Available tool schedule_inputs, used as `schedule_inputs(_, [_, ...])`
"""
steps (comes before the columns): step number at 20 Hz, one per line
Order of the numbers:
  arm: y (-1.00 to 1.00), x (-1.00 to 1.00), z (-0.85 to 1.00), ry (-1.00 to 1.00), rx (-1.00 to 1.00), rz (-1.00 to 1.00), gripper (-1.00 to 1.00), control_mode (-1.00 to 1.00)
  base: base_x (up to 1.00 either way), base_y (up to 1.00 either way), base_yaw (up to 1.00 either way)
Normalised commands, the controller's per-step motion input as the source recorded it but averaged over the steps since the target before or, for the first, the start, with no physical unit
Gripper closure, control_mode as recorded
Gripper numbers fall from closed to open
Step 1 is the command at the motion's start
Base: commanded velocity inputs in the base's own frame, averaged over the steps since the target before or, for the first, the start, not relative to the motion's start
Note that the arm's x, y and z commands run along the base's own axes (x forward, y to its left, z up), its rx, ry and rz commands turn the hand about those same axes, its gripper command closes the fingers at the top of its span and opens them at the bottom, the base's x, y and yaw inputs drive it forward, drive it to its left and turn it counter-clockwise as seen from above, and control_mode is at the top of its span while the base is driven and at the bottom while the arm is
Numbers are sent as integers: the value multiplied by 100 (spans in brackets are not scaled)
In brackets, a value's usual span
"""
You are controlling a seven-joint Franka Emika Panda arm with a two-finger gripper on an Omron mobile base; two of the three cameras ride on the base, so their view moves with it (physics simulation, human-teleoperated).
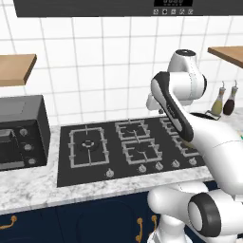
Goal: Put the tomato and eggplant in the pot. Retrieve the spatula and lightly stir the vegetables in the pot.
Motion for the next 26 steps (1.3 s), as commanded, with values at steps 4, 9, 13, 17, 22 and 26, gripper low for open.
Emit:
schedule_inputs(4, [0,0,0,0,0,0,-100,100,0,0,0])
schedule_inputs(9, [0,0,0,0,0,0,-100,100,-1,-43,0])
schedule_inputs(13, [0,0,0,0,0,0,-100,100,0,-62,0])
schedule_inputs(17, [0,0,0,0,0,0,-100,100,0,-59,0])
schedule_inputs(22, [0,0,0,0,0,0,-100,100,1,-55,0])
schedule_inputs(26, [0,0,0,0,0,0,-100,100,4,-60,0])
